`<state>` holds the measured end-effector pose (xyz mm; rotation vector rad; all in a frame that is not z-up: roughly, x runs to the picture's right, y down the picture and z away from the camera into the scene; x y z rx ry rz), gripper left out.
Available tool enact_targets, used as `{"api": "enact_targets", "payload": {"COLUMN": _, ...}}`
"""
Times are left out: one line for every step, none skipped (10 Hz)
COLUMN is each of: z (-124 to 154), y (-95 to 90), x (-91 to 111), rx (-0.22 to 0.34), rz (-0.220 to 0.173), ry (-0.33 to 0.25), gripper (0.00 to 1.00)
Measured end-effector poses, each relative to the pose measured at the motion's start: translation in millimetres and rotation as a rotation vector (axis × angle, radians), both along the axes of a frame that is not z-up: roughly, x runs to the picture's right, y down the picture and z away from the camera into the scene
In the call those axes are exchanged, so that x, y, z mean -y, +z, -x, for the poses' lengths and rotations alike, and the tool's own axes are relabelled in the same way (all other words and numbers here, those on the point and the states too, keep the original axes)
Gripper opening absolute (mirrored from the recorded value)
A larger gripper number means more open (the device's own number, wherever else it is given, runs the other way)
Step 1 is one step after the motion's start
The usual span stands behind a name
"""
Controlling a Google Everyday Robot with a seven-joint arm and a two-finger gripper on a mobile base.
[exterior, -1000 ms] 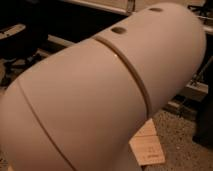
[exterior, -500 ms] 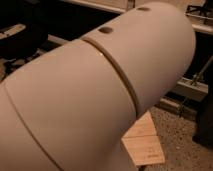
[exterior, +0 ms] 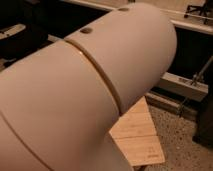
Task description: Stand the bottle upright
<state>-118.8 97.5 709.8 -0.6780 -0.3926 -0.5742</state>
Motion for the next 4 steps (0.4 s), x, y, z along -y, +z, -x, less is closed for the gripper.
{"api": "enact_targets", "payload": {"z": 2.1, "y": 0.8, "x": -0.8, "rx": 0.003, "rz": 0.003, "ry": -0.001, "gripper": 0.8}}
{"api": "enact_targets", "payload": {"z": 4.8, "y": 1.1, "x": -0.9, "rx": 0.009, "rz": 0.006, "ry": 0.001, "gripper": 0.8}}
{"api": "enact_targets", "payload": {"z": 7.0, "y": 0.5, "x": -0.7, "rx": 0.019, "rz": 0.011, "ry": 0.007, "gripper": 0.8}}
{"api": "enact_targets", "payload": {"z": 9.8, "y": -1.0, "x": -0.1, "rx": 0.034, "rz": 0.016, "ry": 0.017, "gripper": 0.8}}
